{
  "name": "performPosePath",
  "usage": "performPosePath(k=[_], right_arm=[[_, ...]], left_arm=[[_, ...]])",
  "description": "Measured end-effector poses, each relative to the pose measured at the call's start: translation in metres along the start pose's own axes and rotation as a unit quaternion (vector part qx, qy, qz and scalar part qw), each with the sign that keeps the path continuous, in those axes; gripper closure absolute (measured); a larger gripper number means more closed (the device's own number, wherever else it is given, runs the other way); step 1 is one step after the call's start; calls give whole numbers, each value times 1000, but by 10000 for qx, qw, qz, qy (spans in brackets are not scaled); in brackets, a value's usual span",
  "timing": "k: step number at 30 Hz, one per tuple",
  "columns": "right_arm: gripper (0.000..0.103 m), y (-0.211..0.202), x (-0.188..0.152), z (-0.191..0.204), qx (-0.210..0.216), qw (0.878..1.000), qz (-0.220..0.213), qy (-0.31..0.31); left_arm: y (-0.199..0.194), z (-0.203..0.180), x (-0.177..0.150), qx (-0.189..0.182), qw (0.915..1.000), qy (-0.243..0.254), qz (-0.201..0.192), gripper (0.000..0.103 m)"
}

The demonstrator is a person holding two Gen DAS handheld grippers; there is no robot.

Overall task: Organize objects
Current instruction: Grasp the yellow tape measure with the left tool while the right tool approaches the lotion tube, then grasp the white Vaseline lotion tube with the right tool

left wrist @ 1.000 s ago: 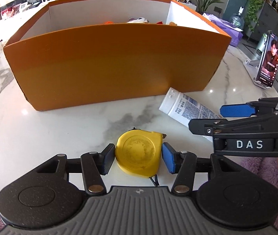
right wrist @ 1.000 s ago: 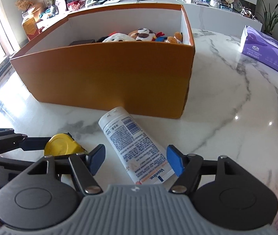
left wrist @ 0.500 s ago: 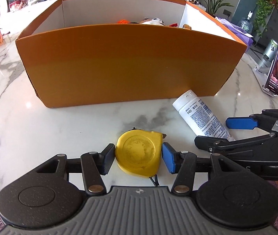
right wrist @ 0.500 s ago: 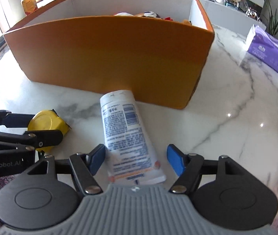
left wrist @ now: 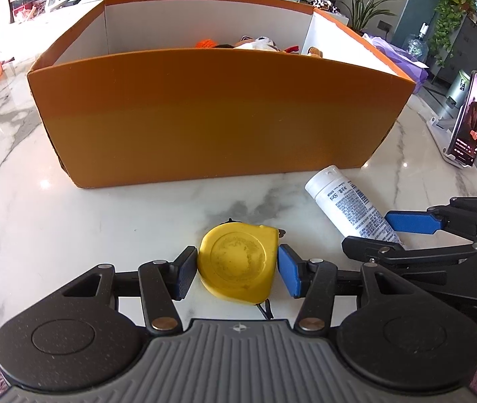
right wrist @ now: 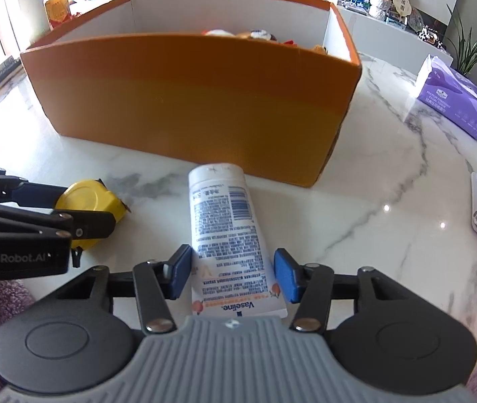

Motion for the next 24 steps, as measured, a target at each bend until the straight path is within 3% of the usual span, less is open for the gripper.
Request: performPosePath(k=[9, 10, 11, 17, 24], right_arm=[[55, -21, -1, -6, 138, 9995, -164, 218], [80, -23, -2, -6, 181, 9995, -151, 223], [86, -25, -2, -7, 139, 9996, -155, 213], [88, -37, -5, -16, 120, 9993, -129, 343], [91, -64, 1, -19, 37, 9985, -418, 341]], left_arm=[[-10, -2, -1, -53, 9999, 68, -120, 42], [-12, -2, -1, -68, 9999, 76, -135, 42], [-14, -3, -2, -93, 9998, 93, -147, 42], [-25, -13, -6, -227, 9994, 199, -173, 42], [-42, -17, -3, -327, 9989, 162, -298, 42]])
Point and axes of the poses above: each gripper's, at about its wrist camera, not at the fingertips, and y roughly the way its jaws point, z to its left, x to its top, the point moved 9 cm from there along y, roughly the way its jaws point, and after that the axes turned 3 degrees about z, right-handed, at the moved point
